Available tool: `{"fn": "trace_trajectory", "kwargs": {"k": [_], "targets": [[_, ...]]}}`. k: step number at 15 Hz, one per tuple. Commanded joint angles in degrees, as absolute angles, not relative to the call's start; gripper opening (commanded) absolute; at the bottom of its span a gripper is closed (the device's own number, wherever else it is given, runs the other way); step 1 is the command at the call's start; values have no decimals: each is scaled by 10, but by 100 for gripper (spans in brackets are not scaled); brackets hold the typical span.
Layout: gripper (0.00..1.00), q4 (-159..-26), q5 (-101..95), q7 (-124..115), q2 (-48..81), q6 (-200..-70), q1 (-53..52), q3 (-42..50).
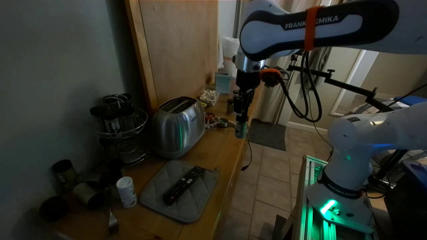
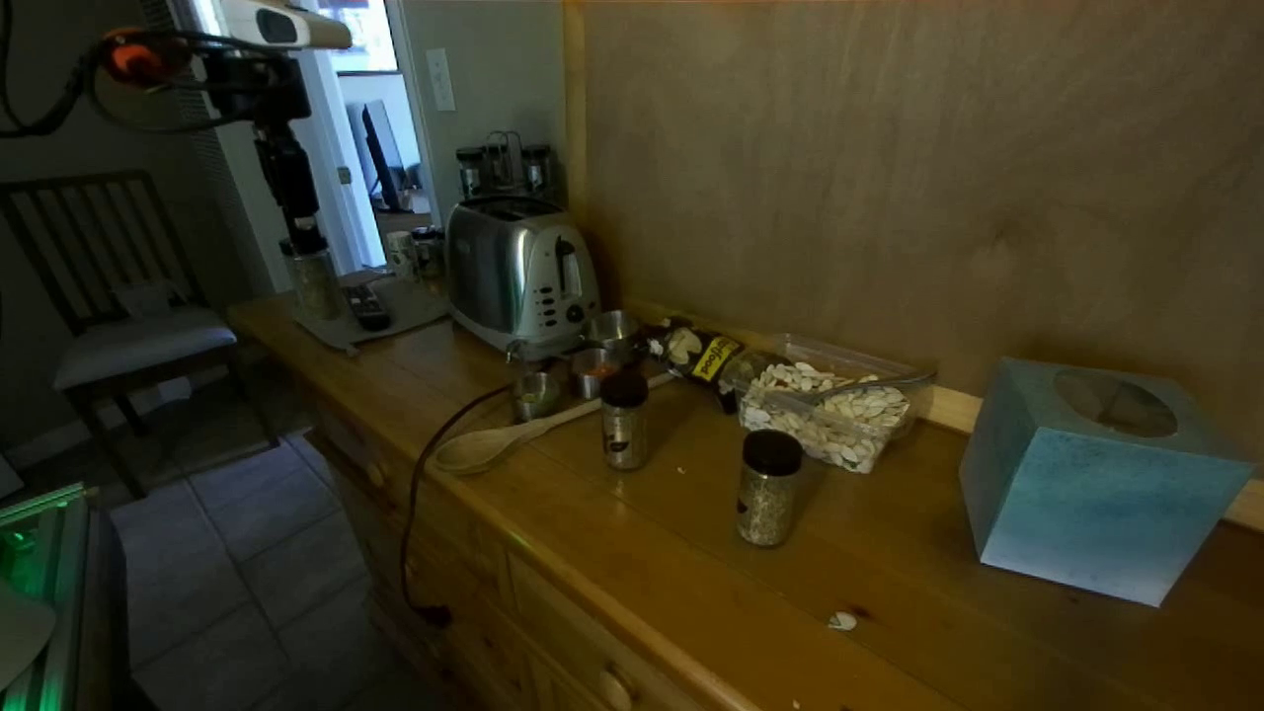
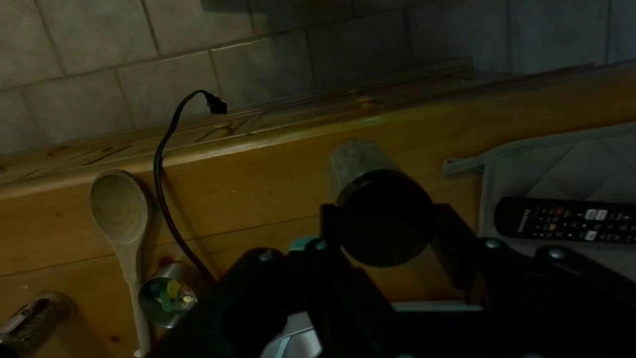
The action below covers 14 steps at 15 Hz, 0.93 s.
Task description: Pick up the laying spice bottle on the bottom rack of the circular spice rack and put it on the counter
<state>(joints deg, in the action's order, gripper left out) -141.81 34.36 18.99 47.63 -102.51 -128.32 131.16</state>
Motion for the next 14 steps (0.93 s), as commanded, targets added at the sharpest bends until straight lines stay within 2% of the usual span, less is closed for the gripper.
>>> {"fn": "trace_trajectory", "kwargs": {"k": [1,5,6,13,14], "targets": [[25,-1454,378,163,502,-1066,-1277,1281],[25,-1467,421,164,469,-1092,-1282,1256],[50,-1461,396,166,489,-1077,-1277,1258],[50,-1467,410,166,488,-1076,-1277,1251],[25,-1467,410,166,488,-1076,-1277,1251]]}}
